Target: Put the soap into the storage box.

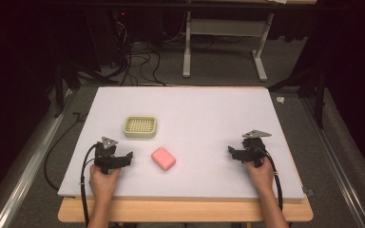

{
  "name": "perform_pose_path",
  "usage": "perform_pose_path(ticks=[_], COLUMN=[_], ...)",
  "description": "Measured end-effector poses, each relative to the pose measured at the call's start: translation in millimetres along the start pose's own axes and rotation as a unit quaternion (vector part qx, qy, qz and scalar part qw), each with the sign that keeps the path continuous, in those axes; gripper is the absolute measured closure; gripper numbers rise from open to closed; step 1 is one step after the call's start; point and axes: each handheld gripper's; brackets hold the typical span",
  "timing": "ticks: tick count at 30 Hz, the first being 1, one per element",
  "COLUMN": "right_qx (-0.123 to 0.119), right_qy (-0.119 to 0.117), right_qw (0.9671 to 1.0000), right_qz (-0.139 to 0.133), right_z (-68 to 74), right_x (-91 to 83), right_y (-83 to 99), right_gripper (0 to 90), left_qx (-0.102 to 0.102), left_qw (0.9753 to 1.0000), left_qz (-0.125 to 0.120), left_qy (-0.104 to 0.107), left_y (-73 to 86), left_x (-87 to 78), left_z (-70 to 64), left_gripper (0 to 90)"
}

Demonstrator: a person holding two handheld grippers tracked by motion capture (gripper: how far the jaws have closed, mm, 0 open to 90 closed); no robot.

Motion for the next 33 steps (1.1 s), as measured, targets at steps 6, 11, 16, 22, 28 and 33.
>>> perform_pose_path(ticks=[6,11,16,22,28,33], right_qx=[0.000,0.000,0.000,0.000,0.001,0.001], right_qy=[0.000,0.000,0.000,0.000,0.000,0.000], right_qw=[1.0000,1.0000,1.0000,1.0000,1.0000,1.0000], right_qz=[0.000,0.000,0.000,0.000,0.001,0.001], right_z=[0.0,0.0,-0.1,-0.2,-0.5,-0.5], right_x=[0.0,0.0,0.1,0.1,0.1,0.1], right_y=[0.0,0.0,0.0,0.0,-0.1,-0.1], right_gripper=[23.5,23.5,23.5,23.5,23.6,23.6], left_qx=[0.001,0.000,0.000,-0.004,-0.004,-0.004], left_qw=[1.0000,1.0000,1.0000,1.0000,1.0000,1.0000], left_qz=[0.000,0.000,0.000,0.001,0.003,0.005], left_qy=[0.000,0.000,0.001,0.003,0.004,0.003], left_y=[0.0,0.0,-0.1,-0.4,-1.0,-1.6], left_x=[0.0,0.0,0.1,0.6,0.7,0.6], left_z=[-0.1,-0.1,0.3,1.0,1.3,1.3], left_gripper=[15.4,15.4,15.4,15.1,15.0,15.1])
Point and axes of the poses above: each handheld gripper's, and its own axes: x roughly forward along the jaws, y roughly out of its underside, z roughly to its left, and after that the axes turned 7 degrees about -x, right-handed
